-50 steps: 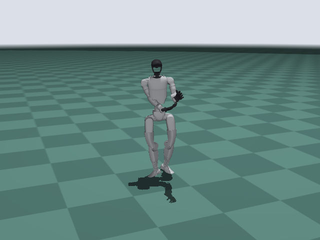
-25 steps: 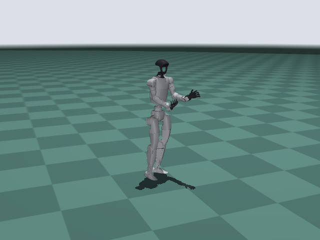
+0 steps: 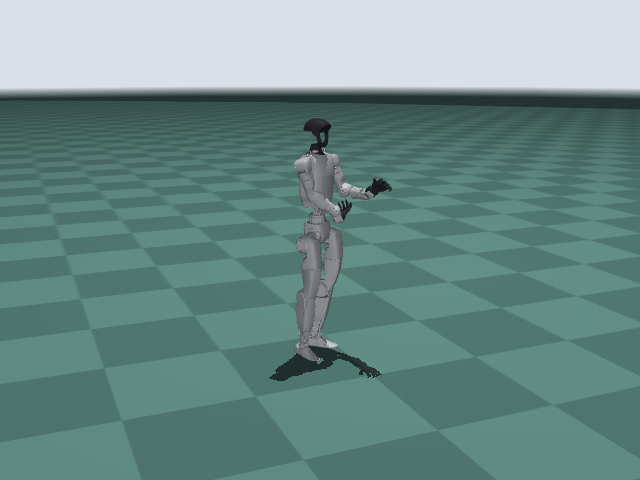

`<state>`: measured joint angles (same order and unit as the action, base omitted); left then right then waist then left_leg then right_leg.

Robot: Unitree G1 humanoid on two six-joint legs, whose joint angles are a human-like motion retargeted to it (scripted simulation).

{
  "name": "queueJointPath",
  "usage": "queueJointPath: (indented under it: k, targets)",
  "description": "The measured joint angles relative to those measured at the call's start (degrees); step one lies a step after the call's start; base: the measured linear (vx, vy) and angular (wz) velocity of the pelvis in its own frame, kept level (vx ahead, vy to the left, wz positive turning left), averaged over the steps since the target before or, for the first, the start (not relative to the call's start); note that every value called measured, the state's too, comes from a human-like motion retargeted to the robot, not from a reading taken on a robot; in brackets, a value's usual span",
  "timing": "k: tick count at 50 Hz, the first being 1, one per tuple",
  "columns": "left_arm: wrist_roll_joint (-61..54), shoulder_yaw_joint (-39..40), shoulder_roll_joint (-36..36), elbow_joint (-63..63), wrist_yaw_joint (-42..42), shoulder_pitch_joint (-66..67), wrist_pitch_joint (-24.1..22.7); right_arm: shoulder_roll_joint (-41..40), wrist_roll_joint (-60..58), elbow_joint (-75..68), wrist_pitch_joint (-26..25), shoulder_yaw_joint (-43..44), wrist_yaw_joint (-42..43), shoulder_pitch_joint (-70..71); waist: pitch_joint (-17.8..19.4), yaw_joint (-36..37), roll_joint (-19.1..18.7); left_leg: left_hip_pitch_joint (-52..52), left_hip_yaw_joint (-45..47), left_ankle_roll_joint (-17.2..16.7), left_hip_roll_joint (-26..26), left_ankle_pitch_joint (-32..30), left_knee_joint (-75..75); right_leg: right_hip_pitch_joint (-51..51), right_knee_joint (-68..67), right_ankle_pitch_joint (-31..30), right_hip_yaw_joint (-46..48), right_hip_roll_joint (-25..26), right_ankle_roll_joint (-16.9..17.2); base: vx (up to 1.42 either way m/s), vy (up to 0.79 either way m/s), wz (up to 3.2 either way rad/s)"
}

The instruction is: Upper body actions

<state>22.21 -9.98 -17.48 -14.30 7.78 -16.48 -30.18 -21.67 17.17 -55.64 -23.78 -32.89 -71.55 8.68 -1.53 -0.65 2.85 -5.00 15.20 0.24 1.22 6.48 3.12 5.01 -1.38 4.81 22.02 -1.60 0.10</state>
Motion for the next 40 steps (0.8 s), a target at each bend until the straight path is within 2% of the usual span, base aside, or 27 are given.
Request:
queueJointPath:
  k: [20,32,40]
  targets:
    - [5.6,-0.39,-1.23,0.7,-9.33,1.51,1.68,-0.14,1.68,-2.13,-1.73,2.09,1.48,-0.55,0.13,-0.81,-0.4,0.02,1.19,-0.68,-0.88,-0.63,-0.41,-1.05,0.6,-1.35,-2.0,0.98,-0.86,0.0,-0.01,-0.01]
    - [7.38,-0.14,-1.63,1.54,-9.47,1.97,0.55,-0.11,0.56,-3.53,-0.59,2.85,-0.33,-0.03,-0.15,-0.98,-0.66,0.04,1.2,-0.85,-1.08,-0.99,-0.65,-1.3,0.78,-1.87,-2.46,1.27,-1.11,0.0,0.0,0.0]
    - [8.11,0.55,-2.23,2.29,-4.13,2.41,1.85,0.49,-1.81,-2.48,2.31,2.22,-1.68,0.25,-0.38,-1.79,-0.79,-0.12,1.2,-0.87,-1.1,-1.07,-0.68,-1.3,0.79,-2.12,-2.74,1.4,-1.23,0.0,0.0,0.0]
